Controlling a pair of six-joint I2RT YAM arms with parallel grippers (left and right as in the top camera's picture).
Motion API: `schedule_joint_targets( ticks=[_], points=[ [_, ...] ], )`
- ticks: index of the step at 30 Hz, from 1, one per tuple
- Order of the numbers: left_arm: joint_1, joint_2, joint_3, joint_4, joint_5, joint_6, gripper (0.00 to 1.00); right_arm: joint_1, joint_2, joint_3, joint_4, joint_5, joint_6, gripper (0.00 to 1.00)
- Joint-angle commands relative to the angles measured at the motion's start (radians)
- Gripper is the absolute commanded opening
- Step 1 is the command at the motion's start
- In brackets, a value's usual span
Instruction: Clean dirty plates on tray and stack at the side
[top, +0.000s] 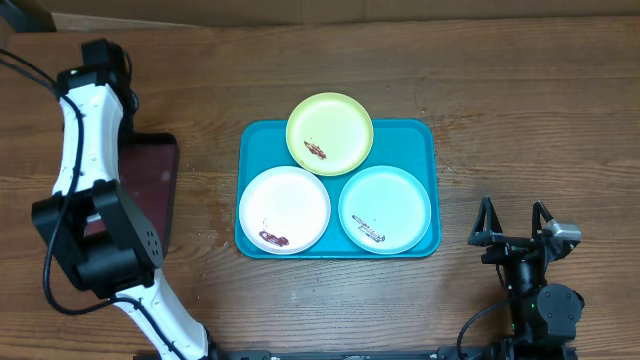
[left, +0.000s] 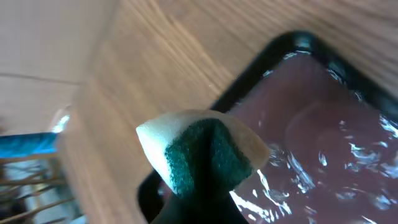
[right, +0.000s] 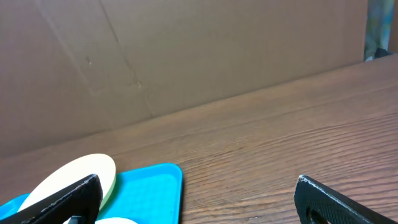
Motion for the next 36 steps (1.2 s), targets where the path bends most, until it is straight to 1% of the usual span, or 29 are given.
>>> schedule_joint_targets(
  ticks=[1,3,5,8,9,12,16,19,22,24,26,31,33,35,36],
  points=[
    [-0.006,-0.108,0.19,-0.024,-0.117,-0.014,0.04,-0.002,-0.009,-0.011,0.007,0.005,-0.003,1.0],
    [-0.006,-0.139,0.302,-0.042,-0.055,-0.014,0.04,-0.002,-0.009,-0.011,0.007,0.005,-0.003,1.0],
    [-0.005,-0.174,0.39,-0.038,0.062,-0.014,0.04,-0.002,-0.009,-0.011,0.007,0.005,-0.003,1.0],
    [-0.005,-0.212,0.446,-0.012,0.226,-0.014,0.04,-0.002,-0.009,-0.011,0.007,0.005,-0.003,1.0],
    [-0.005,-0.217,0.446,-0.01,0.254,-0.014,0.04,-0.002,-0.009,-0.011,0.007,0.005,-0.003,1.0],
    [-0.005,-0.2,0.411,-0.04,0.276,-0.015,0.04,-0.002,-0.009,-0.011,0.007,0.005,-0.003,1.0],
    [-0.005,-0.143,0.22,-0.043,0.271,-0.015,0.04,-0.002,-0.009,-0.011,0.007,0.005,-0.003,1.0],
    [-0.005,-0.09,0.087,-0.043,0.221,-0.015,0.04,-0.002,-0.009,-0.011,0.007,0.005,-0.003,1.0],
    [-0.005,-0.065,0.054,-0.063,0.159,-0.025,0.04,-0.002,-0.009,-0.011,0.007,0.005,-0.003,1.0],
    [-0.005,-0.079,0.067,-0.071,0.12,-0.034,0.04,-0.002,-0.009,-0.011,0.007,0.005,-0.003,1.0],
    [-0.005,-0.106,0.119,-0.095,0.088,-0.033,0.04,-0.002,-0.009,-0.011,0.007,0.005,-0.003,1.0],
    [-0.013,-0.184,0.325,-0.174,0.084,-0.034,0.04,-0.002,-0.009,-0.011,0.007,0.005,-0.003,1.0],
    [-0.024,-0.224,0.403,-0.196,0.137,-0.034,0.04,-0.002,-0.009,-0.011,0.007,0.005,-0.003,1.0],
    [-0.034,-0.267,0.452,-0.21,0.256,-0.034,0.04,-0.002,-0.009,-0.011,0.007,0.005,-0.003,1.0],
    [-0.034,-0.287,0.463,-0.214,0.339,-0.034,0.04,-0.002,-0.009,-0.011,0.007,0.005,-0.003,1.0]
  ],
)
